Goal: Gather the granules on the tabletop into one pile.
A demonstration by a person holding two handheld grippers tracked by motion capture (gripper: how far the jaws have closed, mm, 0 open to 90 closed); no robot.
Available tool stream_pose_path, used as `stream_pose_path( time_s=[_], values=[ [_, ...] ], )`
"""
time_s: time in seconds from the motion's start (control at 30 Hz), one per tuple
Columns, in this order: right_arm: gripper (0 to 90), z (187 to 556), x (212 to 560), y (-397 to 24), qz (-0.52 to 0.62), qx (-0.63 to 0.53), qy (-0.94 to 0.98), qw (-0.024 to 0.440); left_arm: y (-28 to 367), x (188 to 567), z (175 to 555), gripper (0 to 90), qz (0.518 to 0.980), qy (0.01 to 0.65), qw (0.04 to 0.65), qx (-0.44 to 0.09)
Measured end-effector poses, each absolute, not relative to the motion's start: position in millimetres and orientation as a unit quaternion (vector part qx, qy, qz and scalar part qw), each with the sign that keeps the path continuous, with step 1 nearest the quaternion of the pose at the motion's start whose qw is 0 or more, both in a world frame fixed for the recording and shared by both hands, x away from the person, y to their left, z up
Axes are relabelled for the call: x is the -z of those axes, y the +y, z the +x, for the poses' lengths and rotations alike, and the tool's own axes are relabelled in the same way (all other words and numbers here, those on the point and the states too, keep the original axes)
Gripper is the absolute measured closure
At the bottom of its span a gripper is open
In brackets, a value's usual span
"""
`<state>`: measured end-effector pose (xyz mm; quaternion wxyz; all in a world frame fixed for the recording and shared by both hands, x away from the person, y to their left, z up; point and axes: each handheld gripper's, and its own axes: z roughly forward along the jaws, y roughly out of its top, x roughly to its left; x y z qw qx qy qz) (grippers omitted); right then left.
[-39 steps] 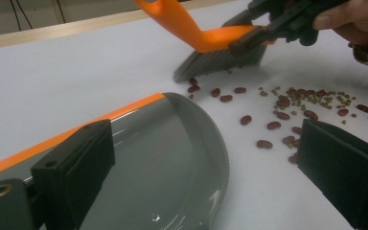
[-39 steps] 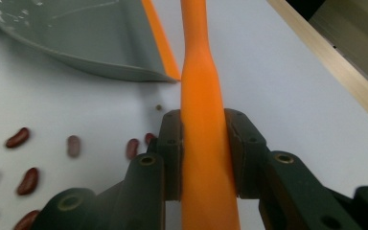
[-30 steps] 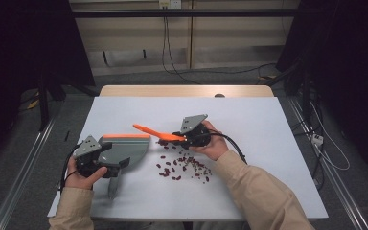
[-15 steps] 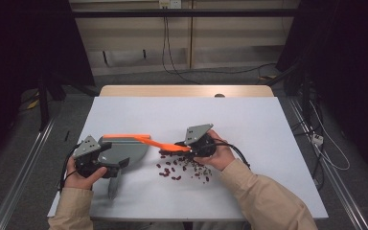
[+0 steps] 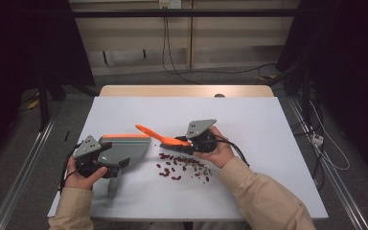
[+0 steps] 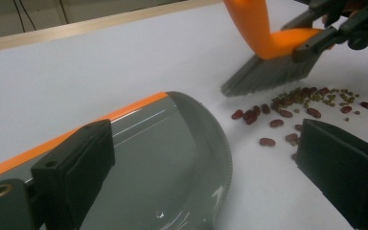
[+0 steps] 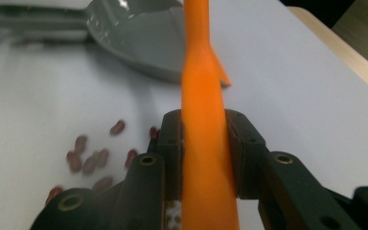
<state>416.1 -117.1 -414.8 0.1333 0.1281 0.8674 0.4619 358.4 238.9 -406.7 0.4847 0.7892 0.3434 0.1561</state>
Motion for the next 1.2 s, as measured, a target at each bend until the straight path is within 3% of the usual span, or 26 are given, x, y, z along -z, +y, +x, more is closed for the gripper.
stream_pose_path(
  time_s=[0.43,0.87,1.2],
  values=[
    [71.5,454.0,423.2,-77.1,0.117,-0.448,0.879,0.118,240.7,408.5,358.9,6.1,0.789,0.346,0.484,-0.155],
    [71.4,422.7,416.9,-102.7,0.083,-0.430,0.895,0.081,242.5,407.7,357.5,6.1,0.788,0.347,0.483,-0.159],
    [71.4,411.7,410.9,-122.7,0.116,-0.440,0.885,0.101,241.6,406.9,356.9,6.1,0.789,0.346,0.483,-0.159]
  ],
)
